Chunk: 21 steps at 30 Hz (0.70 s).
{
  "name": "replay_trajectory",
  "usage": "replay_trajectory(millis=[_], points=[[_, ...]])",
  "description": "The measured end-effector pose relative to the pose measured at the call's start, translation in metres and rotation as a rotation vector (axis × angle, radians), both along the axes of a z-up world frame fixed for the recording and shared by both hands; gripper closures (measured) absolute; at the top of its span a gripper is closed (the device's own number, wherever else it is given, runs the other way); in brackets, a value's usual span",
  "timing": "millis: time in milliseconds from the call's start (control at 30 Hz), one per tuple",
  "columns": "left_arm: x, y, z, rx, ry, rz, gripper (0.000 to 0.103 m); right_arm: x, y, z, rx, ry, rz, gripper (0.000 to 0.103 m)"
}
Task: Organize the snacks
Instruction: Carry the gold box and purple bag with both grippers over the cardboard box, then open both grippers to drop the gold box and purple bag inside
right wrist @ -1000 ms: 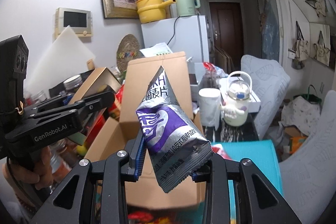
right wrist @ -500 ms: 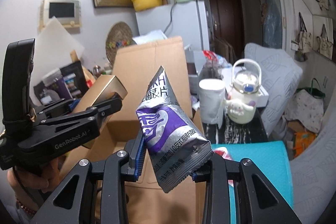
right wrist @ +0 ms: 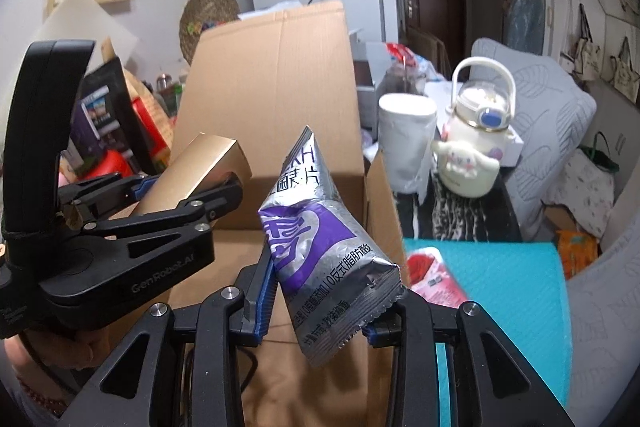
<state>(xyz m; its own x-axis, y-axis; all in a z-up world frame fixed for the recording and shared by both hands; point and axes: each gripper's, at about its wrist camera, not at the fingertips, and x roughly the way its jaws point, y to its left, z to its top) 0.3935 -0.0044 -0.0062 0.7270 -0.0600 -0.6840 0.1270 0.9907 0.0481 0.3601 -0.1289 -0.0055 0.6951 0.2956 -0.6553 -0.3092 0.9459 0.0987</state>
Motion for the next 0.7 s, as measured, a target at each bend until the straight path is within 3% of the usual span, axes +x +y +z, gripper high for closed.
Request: replay_trajectory(millis=[333, 500, 567, 700], points=[[0.019, 0.0, -0.026, 0.001, 0.134, 0.024, 0.059, 0.007, 0.001, -0.011, -0.032, 0.04, -0.023, 0.068], [0.021, 0.0, -0.028, 0.021, 0.144, 0.052, 0.056, 0.008, -0.004, -0.011, -0.036, 0.05, -0.044, 0.064], [0.021, 0.0, -0.028, 0.025, 0.149, 0.056, 0.043, 0.008, -0.005, -0.01, -0.045, 0.048, -0.054, 0.064], [0.018, 0.001, -0.024, 0.055, 0.131, 0.074, 0.038, 0.006, -0.006, -0.009, -0.057, 0.047, -0.066, 0.064]])
